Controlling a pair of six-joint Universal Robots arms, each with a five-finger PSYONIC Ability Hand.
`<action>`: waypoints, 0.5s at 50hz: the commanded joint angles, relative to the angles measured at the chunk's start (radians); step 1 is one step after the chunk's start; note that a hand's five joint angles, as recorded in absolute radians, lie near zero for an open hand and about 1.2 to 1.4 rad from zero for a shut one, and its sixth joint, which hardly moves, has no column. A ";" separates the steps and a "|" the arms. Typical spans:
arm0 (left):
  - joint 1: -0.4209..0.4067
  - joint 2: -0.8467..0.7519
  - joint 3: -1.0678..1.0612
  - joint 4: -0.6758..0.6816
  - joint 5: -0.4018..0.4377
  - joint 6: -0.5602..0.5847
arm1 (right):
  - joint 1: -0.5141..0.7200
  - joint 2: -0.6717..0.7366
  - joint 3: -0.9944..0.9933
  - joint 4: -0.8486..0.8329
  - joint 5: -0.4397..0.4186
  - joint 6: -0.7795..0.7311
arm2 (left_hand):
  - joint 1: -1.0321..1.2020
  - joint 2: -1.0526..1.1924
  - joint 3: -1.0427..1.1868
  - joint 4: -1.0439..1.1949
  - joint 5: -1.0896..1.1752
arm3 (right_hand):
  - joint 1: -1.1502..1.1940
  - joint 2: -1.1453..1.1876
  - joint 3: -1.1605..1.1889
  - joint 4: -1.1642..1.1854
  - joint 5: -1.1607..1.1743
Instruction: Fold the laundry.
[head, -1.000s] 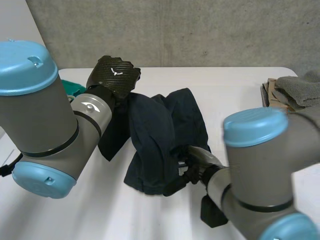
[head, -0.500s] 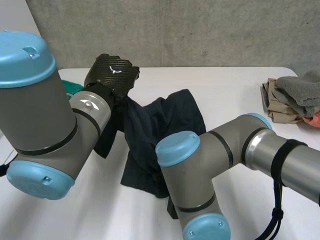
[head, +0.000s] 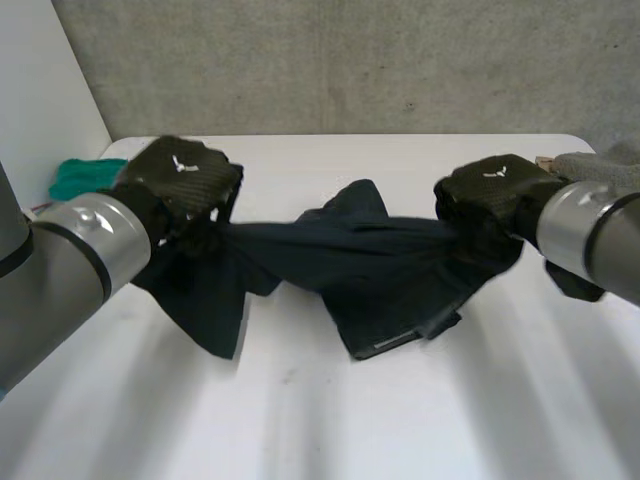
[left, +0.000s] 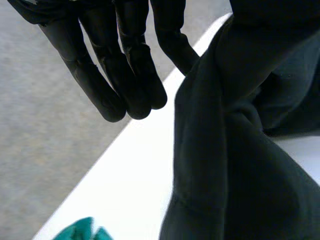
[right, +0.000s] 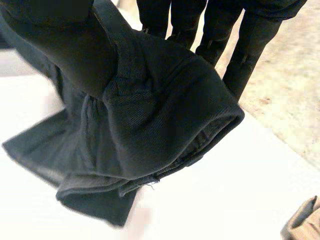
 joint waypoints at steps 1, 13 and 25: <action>-0.018 -0.098 0.011 -0.011 -0.002 0.027 | -0.006 0.050 -0.017 0.086 -0.042 -0.255 | 0.222 0.199 0.205 0.198 0.248 | 0.265 0.225 0.246 0.197 0.235; -0.010 -0.379 0.509 0.187 -0.090 0.209 | 0.023 0.369 -0.474 -0.232 0.057 -0.297 | 0.222 0.199 0.205 0.198 0.248 | 0.265 0.225 0.246 0.197 0.235; 0.013 -0.360 0.796 0.549 -0.137 0.071 | -0.024 0.363 -0.580 -1.133 0.096 0.154 | 0.222 0.199 0.205 0.198 0.248 | 0.265 0.225 0.246 0.197 0.235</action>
